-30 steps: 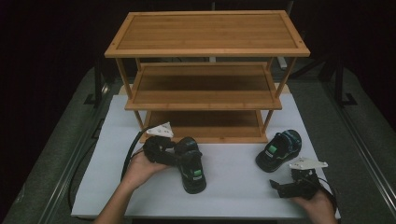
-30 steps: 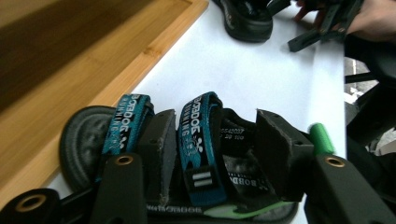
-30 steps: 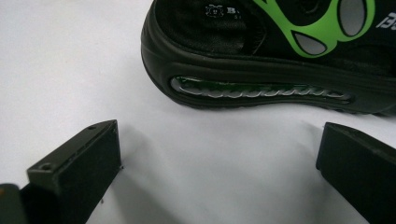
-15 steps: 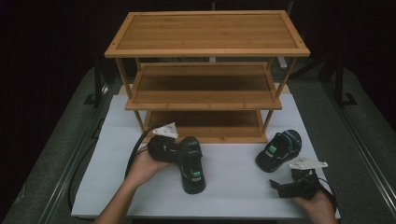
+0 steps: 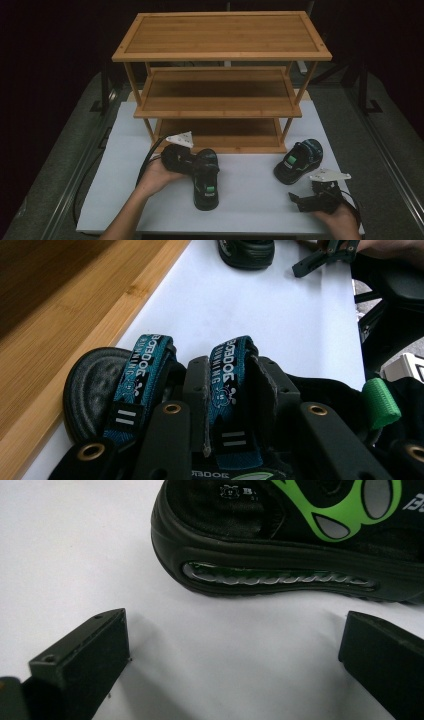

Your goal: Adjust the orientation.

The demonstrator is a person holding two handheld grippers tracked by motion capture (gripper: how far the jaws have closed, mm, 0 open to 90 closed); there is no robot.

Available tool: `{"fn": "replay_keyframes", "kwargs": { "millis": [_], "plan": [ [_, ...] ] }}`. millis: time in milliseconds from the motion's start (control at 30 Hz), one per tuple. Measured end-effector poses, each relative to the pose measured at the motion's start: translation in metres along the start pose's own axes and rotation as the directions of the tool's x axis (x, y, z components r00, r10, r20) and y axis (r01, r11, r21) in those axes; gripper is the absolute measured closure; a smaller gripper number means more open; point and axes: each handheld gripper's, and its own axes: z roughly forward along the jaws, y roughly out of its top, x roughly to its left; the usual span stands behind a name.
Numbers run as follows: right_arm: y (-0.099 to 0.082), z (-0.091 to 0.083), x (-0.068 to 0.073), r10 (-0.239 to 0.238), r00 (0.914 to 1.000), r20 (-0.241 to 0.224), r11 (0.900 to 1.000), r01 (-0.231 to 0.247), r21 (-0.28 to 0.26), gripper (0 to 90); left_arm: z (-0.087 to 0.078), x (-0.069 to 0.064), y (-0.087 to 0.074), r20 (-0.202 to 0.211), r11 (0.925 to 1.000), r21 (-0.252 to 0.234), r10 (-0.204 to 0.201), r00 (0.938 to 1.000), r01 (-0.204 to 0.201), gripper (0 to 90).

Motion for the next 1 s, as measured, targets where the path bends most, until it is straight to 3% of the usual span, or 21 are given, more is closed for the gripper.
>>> {"fn": "replay_keyframes", "kwargs": {
  "millis": [100,167,267,500,633,700,733,800,833,867,900,967,1000],
  "plan": [
    [0.000,0.000,0.000,0.000,1.0000,0.000,1.0000,0.000,0.001,0.0,-0.002,0.000,-0.001,-0.001,1.0000,-0.002,-0.002,1.0000,0.002,65.7],
    [0.000,0.000,0.000,0.000,1.0000,0.000,1.0000,0.000,0.001,0.0,-0.006,-0.001,-0.002,0.000,0.9995,-0.026,-0.015,0.9999,0.015,55.6],
    [0.000,0.000,0.000,0.000,1.0000,0.000,1.0000,0.000,0.001,0.0,-0.018,-0.006,-0.004,-0.030,0.9986,-0.051,-0.016,0.9994,0.015,44.7],
    [0.000,0.000,0.000,-0.001,1.0000,0.001,1.0000,0.001,0.001,0.0,-0.034,-0.015,-0.015,-0.111,0.9992,-0.032,-0.026,0.9934,0.022,28.6],
    [0.000,0.000,0.000,-0.002,1.0000,0.001,1.0000,0.002,0.002,0.0,-0.045,-0.024,-0.027,-0.183,0.9988,-0.030,-0.045,0.9821,0.040,22.1],
    [0.000,0.000,0.000,0.001,1.0000,0.001,1.0000,-0.001,0.002,0.0,-0.046,-0.025,-0.029,-0.195,0.9987,-0.029,-0.047,0.9796,0.043,18.1],
    [0.000,0.000,0.000,0.000,1.0000,0.001,1.0000,0.000,0.003,0.0,-0.050,-0.027,-0.035,-0.227,0.9982,-0.024,-0.060,0.9720,0.056,18.1],
    [0.001,0.000,0.000,-0.003,1.0000,0.002,1.0000,0.003,0.005,0.0,-0.054,-0.028,-0.041,-0.254,0.9980,-0.014,-0.063,0.9651,0.061,15.9],
    [0.001,0.000,0.000,-0.004,1.0000,0.003,1.0000,0.004,0.004,0.0,-0.057,-0.028,-0.049,-0.277,0.9967,-0.014,-0.081,0.9573,0.081,13.3],
    [0.001,0.000,0.000,-0.003,1.0000,0.004,1.0000,0.003,0.005,0.0,-0.058,-0.028,-0.053,-0.291,0.9962,-0.012,-0.086,0.9527,0.087,11.8],
    [0.001,0.000,0.000,-0.003,1.0000,0.004,1.0000,0.003,0.005,0.0,-0.058,-0.028,-0.053,-0.291,0.9962,-0.012,-0.086,0.9527,0.087,10.3],
    [0.000,0.000,0.001,-0.006,1.0000,0.005,1.0000,0.006,0.004,0.0,-0.061,-0.026,-0.064,-0.318,0.9941,0.000,-0.103,0.9424,0.109,8.6],
    [0.001,0.000,0.001,-0.007,1.0000,0.005,1.0000,0.007,0.004,0.0,-0.062,-0.026,-0.072,-0.340,0.9916,0.002,-0.121,0.9327,0.129,6.9]
  ]
}}
